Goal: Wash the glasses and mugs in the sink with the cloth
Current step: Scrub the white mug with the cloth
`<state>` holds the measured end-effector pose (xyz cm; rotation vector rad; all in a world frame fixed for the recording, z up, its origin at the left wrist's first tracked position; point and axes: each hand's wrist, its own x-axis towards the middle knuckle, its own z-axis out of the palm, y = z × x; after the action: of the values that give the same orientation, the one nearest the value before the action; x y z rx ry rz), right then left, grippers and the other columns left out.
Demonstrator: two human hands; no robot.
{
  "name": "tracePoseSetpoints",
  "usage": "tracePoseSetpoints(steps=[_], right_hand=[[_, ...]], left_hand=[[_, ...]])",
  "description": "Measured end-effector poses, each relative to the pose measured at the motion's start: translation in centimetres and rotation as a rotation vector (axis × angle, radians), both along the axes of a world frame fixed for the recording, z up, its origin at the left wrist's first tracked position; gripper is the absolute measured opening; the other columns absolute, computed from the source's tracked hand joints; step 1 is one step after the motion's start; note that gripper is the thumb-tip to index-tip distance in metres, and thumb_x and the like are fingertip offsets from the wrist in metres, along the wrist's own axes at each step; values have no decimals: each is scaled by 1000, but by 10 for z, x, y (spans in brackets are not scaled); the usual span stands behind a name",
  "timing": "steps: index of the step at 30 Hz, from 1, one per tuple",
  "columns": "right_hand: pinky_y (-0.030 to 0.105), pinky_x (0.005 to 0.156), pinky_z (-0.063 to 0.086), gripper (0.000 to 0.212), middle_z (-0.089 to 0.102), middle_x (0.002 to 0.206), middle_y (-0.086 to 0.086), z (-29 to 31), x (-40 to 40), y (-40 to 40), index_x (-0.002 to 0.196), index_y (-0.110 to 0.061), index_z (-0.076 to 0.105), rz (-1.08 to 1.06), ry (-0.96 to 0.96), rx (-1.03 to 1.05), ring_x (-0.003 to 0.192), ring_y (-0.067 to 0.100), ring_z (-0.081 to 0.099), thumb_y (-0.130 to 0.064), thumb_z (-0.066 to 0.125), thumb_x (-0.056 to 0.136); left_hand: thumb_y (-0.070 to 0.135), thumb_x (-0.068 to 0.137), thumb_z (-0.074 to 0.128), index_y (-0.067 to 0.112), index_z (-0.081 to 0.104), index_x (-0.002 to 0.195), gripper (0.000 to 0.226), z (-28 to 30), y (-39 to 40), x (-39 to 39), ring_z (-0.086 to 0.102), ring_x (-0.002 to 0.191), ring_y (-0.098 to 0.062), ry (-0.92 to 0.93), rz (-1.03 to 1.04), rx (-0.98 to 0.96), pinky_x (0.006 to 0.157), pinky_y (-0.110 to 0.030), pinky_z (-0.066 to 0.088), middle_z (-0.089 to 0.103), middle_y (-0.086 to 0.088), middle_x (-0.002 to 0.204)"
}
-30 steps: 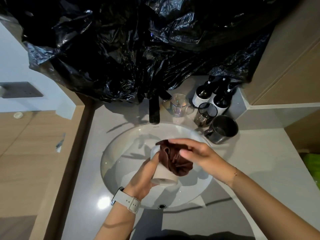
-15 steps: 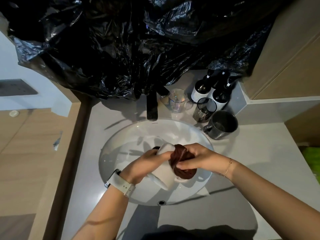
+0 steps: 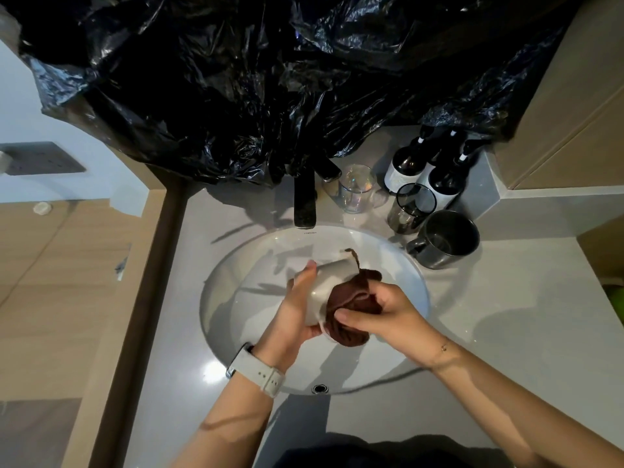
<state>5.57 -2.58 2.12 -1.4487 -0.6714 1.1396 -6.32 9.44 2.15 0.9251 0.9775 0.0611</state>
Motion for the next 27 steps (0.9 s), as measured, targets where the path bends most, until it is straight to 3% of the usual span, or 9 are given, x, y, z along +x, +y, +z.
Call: tracePoseSetpoints(steps=[3,6,8,14,18,20,23,25,27], right_hand=[[20,88,47,33,73,97,-8,6,11,0,100,-18,68,76,-48,-43,98,5,65,-19,82,71],[16,97,41,73,64,118,-12,7,23,-1,135,-27,48,128,-99,-95,116,0,55,-21,83,71],[18,91,47,84,66,108,-6,3,20,1,136,-32,40,47,-39,-121,106,4,61,-19,83,64],[24,79,53,60,62,97,2,-2,0,11,104,-17,50,-306,-7,-185,86,9,64,-12,90,60],[35,76,53,33,63,80,2,15,3,16,85,-14,54,-649,-72,-120,76,17,62,-10,83,70],[28,76,54,30,65,82,1,24,5,16,88,-13,59,-591,-136,-66,76,10,64,-10,83,71],[11,84,46,29,60,100,-4,21,-6,11,99,-19,67,-226,-254,-57,91,-5,59,-19,81,73],[10,94,39,33,52,112,-6,11,-13,4,111,-23,69,-41,-390,-84,108,-1,52,-33,73,80],[11,97,36,32,49,112,-6,3,-14,-1,113,-27,69,-55,-504,-72,109,2,48,-35,73,82]], left_hand=[[68,91,42,26,59,121,54,-2,3,6,71,95,-24,40,24,38,74,-39,60,74,-7,107],[71,85,48,25,52,130,65,-5,7,6,69,85,-16,77,106,23,53,-23,53,71,-6,112],[76,73,52,24,51,131,77,-8,6,5,70,85,-16,84,106,30,55,-24,53,71,-7,114],[80,63,56,24,50,131,88,-21,-10,3,68,75,-16,91,102,-20,57,-26,53,68,-12,104],[69,84,56,25,43,123,61,-30,-20,-2,64,87,-21,130,147,-22,85,-42,55,64,-11,105],[62,91,51,24,42,123,50,-33,-24,-3,62,87,-20,130,155,-40,81,-39,55,61,-7,104],[59,95,47,24,46,119,43,-33,-25,-1,67,89,-20,132,154,10,67,-32,56,59,-5,116],[51,97,51,17,42,122,43,-32,-23,0,72,81,-18,123,160,36,62,-34,59,60,-5,114],[45,97,56,15,39,126,46,-30,-21,-1,74,70,-14,109,164,42,62,-37,61,62,-2,103]])
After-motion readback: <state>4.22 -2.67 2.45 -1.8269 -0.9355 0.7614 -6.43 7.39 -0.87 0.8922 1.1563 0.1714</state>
